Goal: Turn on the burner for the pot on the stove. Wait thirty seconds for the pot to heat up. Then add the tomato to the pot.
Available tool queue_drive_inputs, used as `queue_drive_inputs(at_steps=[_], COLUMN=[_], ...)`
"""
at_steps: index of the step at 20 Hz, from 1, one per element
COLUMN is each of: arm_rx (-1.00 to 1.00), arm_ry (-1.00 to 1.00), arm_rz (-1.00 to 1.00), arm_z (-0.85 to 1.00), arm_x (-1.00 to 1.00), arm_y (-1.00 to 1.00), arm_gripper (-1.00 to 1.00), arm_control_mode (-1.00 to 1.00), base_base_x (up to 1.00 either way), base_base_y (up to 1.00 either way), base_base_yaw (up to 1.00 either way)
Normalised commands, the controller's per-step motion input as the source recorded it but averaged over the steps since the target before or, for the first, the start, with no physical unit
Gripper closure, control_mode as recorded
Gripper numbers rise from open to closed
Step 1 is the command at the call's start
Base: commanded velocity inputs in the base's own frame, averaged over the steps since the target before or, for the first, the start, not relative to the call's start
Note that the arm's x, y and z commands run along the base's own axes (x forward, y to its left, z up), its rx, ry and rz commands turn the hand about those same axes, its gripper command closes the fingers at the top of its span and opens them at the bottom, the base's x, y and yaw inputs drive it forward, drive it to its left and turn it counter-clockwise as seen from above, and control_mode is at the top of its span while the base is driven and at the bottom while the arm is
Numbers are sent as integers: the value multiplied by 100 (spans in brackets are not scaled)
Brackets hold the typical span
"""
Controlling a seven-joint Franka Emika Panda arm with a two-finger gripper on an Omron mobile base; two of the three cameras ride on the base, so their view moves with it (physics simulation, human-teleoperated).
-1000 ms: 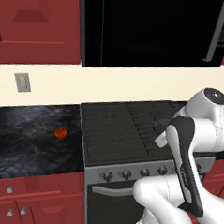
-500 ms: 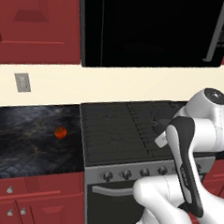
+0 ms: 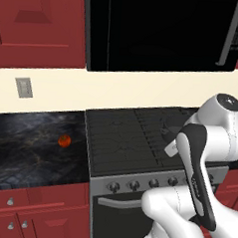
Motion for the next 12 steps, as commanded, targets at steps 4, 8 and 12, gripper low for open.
queue_drive_inputs(at_steps=[4,8,12], arm_rx=[0,0,0], arm_ry=[0,0,0], arm_rz=[0,0,0], arm_z=[0,0,0], arm_x=[0,0,0], arm_y=[0,0,0], arm_gripper=[-100,-100,-100], arm_control_mode=[-100,-100,-100], base_base_x=[0,0,0], base_base_y=[0,0,0], base_base_yaw=[0,0,0])
